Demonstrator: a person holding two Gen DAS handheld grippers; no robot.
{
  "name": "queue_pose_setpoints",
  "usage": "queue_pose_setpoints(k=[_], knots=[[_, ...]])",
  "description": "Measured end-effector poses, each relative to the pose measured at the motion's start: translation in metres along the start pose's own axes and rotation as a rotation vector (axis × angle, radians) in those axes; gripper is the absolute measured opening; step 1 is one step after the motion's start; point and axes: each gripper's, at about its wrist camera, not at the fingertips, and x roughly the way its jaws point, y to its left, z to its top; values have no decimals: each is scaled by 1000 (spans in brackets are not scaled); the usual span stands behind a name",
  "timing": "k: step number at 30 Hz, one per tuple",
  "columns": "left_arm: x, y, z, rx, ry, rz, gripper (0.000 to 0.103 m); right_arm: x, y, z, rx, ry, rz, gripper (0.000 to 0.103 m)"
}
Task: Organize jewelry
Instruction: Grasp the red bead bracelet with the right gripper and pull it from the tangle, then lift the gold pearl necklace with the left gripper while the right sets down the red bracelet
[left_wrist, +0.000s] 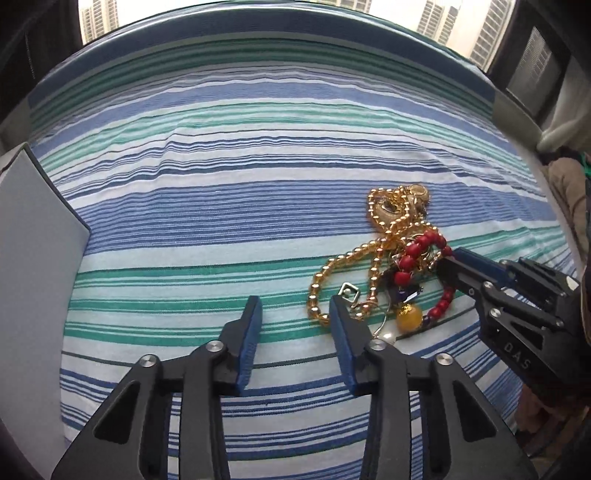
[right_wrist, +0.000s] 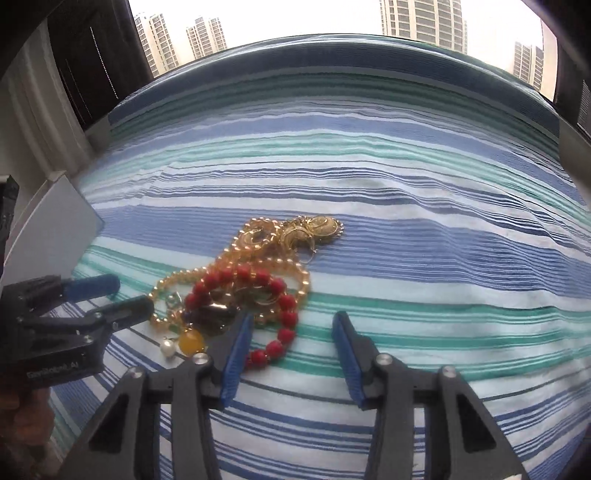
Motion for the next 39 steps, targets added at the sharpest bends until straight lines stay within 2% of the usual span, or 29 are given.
queue_pose_setpoints(k=[1,3,6,15,18,20,21,22,23,25,29,33,34,36,38,39], knots=[[-3,-5,-1,22,-4,8,1,1,3,0,-25,-4,-11,10],[0,-11,-6,62,12,92,0,-2,4,-2,-15,10,4,10],[-3,-2,-15,42,-3,80,0,-17,2,-12,14,23,9,10],[-22,18,-40,7,59,58,0,-70,2,-69,39,84,14,10],[-33,17,-42,20,68,40,1,-86,-9,-88,49,105,-14,10],[-39,13,-35,28,73,2,2,-96,-15,-97,69,113,-40,10],[-43,10,-29,32,69,-14,6,-99,-19,-100,76,117,-50,10],[-45,7,-21,37,61,-31,16,-98,-22,-102,79,124,-60,11],[-47,2,-10,41,50,-46,32,-99,-24,-104,89,127,-62,14],[-45,-3,12,40,34,-107,46,-105,-32,-106,138,107,-43,19],[-10,-18,51,-6,87,-193,45,-120,-43,-114,225,55,15,21],[22,-41,61,33,160,-167,45,-129,-46,-121,273,38,56,21],[31,-47,60,49,179,-160,43,-131,-46,-123,276,33,58,21],[41,-54,59,55,192,-143,31,-134,-45,-125,278,26,63,21],[41,-52,62,13,184,-141,6,-139,-45,-127,278,17,66,21],[39,-49,63,-12,180,-148,6,-141,-46,-129,277,11,66,21]])
